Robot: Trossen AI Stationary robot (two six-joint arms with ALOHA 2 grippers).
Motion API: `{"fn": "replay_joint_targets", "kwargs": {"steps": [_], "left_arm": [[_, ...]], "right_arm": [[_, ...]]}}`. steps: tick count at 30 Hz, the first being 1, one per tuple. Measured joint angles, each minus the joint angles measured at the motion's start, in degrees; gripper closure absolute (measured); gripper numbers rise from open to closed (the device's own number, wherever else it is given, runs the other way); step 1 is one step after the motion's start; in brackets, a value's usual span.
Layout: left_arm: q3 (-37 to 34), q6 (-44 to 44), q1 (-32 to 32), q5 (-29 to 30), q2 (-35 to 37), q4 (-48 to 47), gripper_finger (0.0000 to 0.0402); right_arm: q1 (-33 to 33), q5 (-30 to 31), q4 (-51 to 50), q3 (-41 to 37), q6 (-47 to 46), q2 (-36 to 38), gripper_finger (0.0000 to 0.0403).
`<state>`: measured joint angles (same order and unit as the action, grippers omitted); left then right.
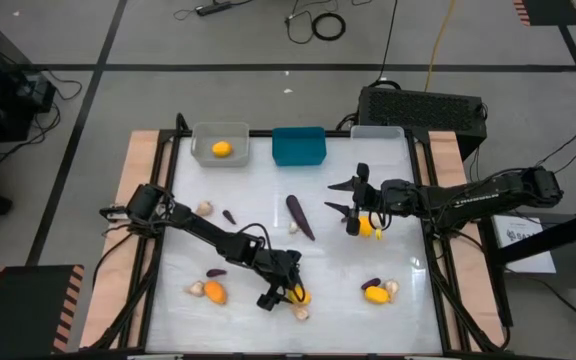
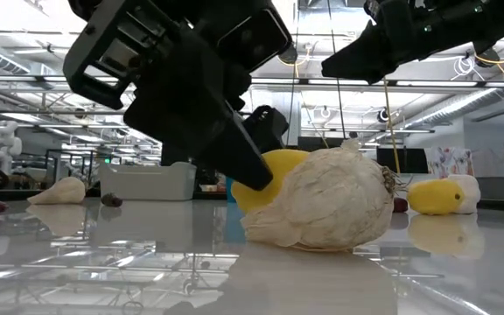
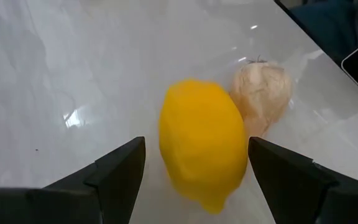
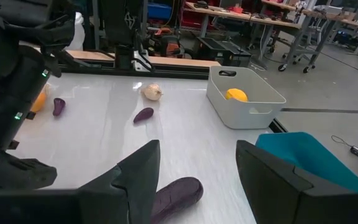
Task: Sort produce into baskets
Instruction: Put the bottom center lemon into the gray bin
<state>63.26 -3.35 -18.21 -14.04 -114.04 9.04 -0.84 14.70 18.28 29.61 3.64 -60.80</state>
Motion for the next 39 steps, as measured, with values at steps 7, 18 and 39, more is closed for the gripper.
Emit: {"fn": "replay_joint_targets", "kwargs": {"steps": [7,18,39], "left_arm": [[0.0,-0.01,0.14,-0.31,0.0,0.01,0.0155],[0.02,0.04,0.66,0.57,3.67,-4.96,0.0239],[0.02,2.55,32.33,34.11,36.19,-63.98,0.0243]], "right_arm": [[0.0,0.0,0.0,0.0,0.0,0.0,0.02],[0.0,0.02,-0.09,0.0,0.01,0.0,0.02],[-0.02,0.04,-0.62,0.0,0.04,0.0,0.02]]}}
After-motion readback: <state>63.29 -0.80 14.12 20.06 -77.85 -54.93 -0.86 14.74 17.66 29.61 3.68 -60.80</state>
